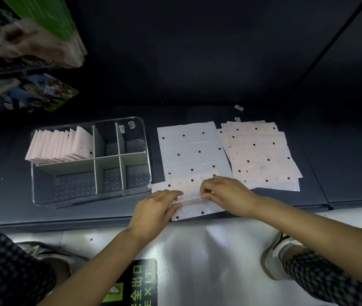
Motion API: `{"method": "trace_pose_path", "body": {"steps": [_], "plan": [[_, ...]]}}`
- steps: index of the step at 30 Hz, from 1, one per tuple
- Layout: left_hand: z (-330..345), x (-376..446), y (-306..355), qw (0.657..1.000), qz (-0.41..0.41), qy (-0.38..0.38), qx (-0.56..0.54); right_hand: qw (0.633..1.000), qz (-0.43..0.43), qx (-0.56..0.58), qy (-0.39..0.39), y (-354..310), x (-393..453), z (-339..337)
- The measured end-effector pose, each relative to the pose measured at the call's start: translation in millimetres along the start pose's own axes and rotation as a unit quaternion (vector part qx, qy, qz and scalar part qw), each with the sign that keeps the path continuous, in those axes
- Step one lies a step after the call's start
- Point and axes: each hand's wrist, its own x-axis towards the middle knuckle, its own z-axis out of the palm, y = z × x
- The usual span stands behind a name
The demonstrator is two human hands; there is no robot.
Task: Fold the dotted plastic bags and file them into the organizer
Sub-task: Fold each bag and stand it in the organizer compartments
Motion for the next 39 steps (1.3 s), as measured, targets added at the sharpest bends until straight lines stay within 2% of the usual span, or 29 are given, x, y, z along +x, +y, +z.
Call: {"method": "trace_pose_path", "body": {"steps": [4, 6, 9, 14, 20, 23, 26, 28, 30, 33, 35, 36, 37, 39], "plan": [[-0.8, -0.1, -0.1, 0.995, 0.03, 0.075, 0.065, 0.998, 0.052, 0.033, -0.014, 0.5, 32.5, -8.0], [2.0, -0.7, -0.9, 0.99, 0.063, 0.089, 0.092, 0.997, 0.069, 0.032, -0.017, 3.1, 48.5, -9.4], [13.2, -4.8, -0.9, 0.989, 0.095, 0.029, 0.11, 0.994, 0.092, 0.029, -0.04, 7.8, 65.9, -4.9], [36.5, -16.3, -7.4, 0.976, 0.07, -0.111, 0.175, 0.991, 0.102, 0.026, -0.087, 10.5, 75.8, 6.9], [47.1, -20.0, -22.0, 0.957, 0.051, -0.188, 0.216, 0.99, 0.107, 0.014, -0.092, 5.5, 83.7, 17.4], [52.0, -19.4, -29.4, 0.955, 0.035, -0.223, 0.193, 0.985, 0.121, 0.004, -0.121, 5.7, 89.3, 18.7], [51.4, -19.1, -28.1, 0.953, 0.028, -0.226, 0.202, 0.981, 0.112, -0.041, -0.153, 4.1, 94.8, 15.5], [48.9, -20.6, -26.4, 0.958, 0.021, -0.215, 0.186, 0.98, 0.113, -0.024, -0.163, 2.3, 95.1, 14.0], [43.2, -21.1, -23.8, 0.976, 0.006, -0.171, 0.136, 0.979, 0.122, 0.018, -0.161, 0.6, 91.8, 11.4], [27.0, -16.6, -12.4, 1.0, -0.013, -0.01, 0.014, 0.977, 0.153, 0.068, -0.128, -1.6, 78.5, 0.2], [15.4, -9.7, -2.5, 0.993, -0.049, 0.088, -0.053, 0.968, 0.194, 0.14, -0.076, -1.0, 63.3, -10.5], [8.5, -5.1, 4.0, 0.986, -0.084, 0.111, -0.096, 0.949, 0.218, 0.223, -0.047, -1.7, 53.8, -16.1], [2.3, 0.2, 11.1, 0.972, -0.131, 0.119, -0.154, 0.915, 0.237, 0.326, -0.017, -3.8, 44.0, -21.1], [-8.7, 11.6, 25.2, 0.915, -0.242, 0.104, -0.306, 0.827, 0.253, 0.5, 0.038, -12.7, 24.1, -28.6]]}}
